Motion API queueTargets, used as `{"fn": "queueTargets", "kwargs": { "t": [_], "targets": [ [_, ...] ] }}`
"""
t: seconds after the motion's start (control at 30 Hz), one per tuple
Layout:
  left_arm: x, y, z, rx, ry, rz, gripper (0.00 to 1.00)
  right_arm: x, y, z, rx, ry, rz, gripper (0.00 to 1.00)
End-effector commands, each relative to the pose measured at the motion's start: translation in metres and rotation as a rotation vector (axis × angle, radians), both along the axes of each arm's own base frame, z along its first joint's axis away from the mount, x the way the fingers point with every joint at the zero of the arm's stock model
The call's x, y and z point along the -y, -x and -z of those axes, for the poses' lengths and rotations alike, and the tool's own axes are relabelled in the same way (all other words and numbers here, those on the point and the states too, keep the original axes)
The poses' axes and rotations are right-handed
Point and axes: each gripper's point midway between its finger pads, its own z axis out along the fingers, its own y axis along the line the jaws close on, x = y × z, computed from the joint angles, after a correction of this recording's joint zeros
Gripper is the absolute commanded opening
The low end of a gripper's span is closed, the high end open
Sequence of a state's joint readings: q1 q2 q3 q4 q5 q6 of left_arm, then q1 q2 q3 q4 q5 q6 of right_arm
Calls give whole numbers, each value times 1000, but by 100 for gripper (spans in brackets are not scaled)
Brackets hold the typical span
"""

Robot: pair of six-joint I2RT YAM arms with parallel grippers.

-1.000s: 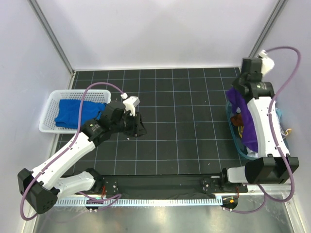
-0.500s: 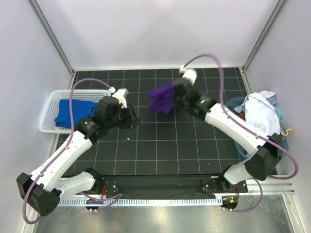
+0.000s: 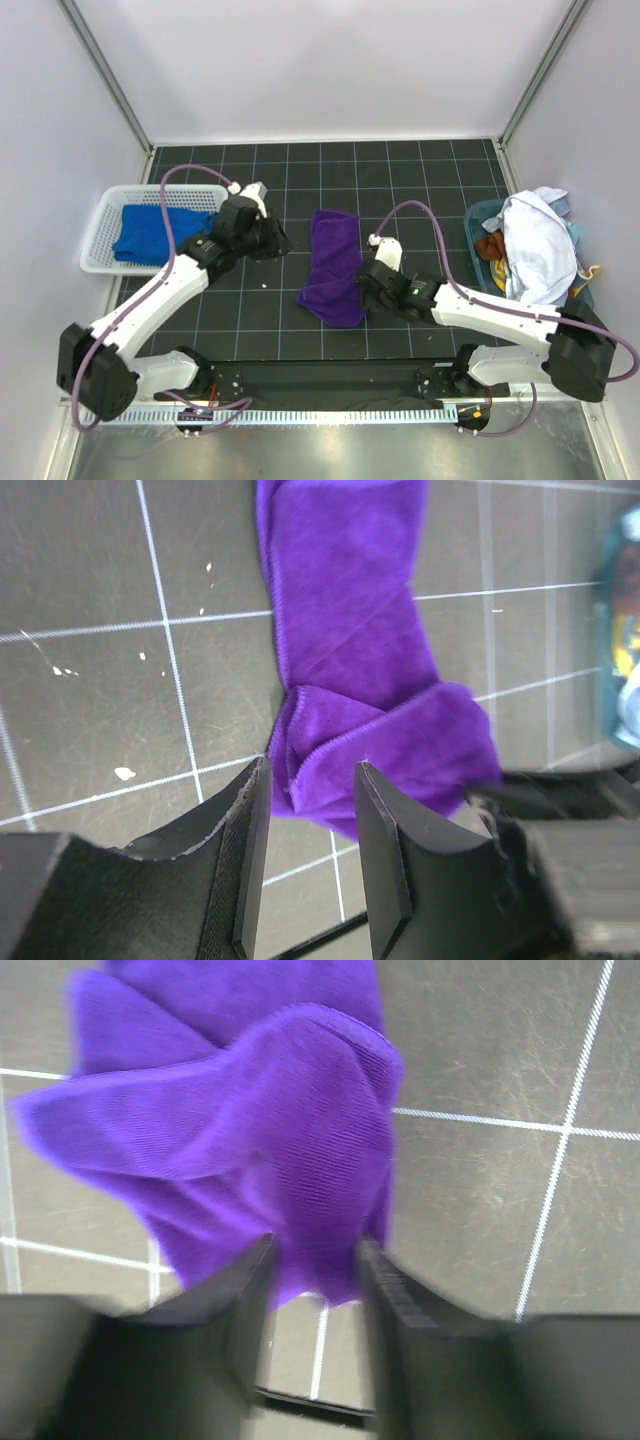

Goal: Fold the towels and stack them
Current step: Move the towel to the center of the board, then flatten out the crumpled towel

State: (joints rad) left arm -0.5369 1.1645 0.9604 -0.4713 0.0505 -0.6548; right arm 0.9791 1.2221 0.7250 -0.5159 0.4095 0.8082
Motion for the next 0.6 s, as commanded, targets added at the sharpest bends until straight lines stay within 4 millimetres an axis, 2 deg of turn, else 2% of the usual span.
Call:
{"fn": "queueTargets", "kwargs": {
  "t": [0.0, 0.1, 0.2, 0.23, 0.27, 0.3, 0.33, 0.37, 0.4, 0.43, 0.47, 0.53, 0.57],
  "targets": [
    [15, -32, 12, 26, 49, -56, 43, -5, -10, -33, 91, -69, 49, 51],
    [25, -54, 30, 4, 18, -65, 43, 2, -22, -58, 159, -33, 81, 57],
    [31, -77, 36, 26, -7, -84, 43, 9, -41, -87, 246, 24, 127, 58],
    [38, -92, 37, 39, -17, -77, 44, 9, -48, -93, 259, 26, 130, 58],
    [40, -100, 40, 41, -38, -71, 45, 3, -61, -97, 262, 13, 133, 58],
    [46, -117, 25, 81, -42, -52, 45, -2, -68, -97, 252, -3, 126, 55],
    [52, -126, 44, 48, -62, -24, 45, -7, -75, -97, 240, -15, 121, 53],
    [49, -140, 45, 52, -69, -37, 45, -14, -87, -105, 240, -43, 113, 51],
    [54, -145, 48, 28, -51, -11, 45, -17, -94, -100, 232, -25, 115, 51],
    [60, -159, 40, 39, -25, 5, 45, -19, -100, -102, 235, -29, 118, 50],
    [62, -167, 60, -9, -11, 31, 44, -25, -108, -111, 250, -60, 120, 50],
    [59, -182, 71, -29, -34, 43, 44, -28, -122, -106, 230, -93, 118, 48],
    [60, -192, 83, -54, -35, 62, 44, -35, -130, -111, 237, -131, 112, 45]
  ]
}}
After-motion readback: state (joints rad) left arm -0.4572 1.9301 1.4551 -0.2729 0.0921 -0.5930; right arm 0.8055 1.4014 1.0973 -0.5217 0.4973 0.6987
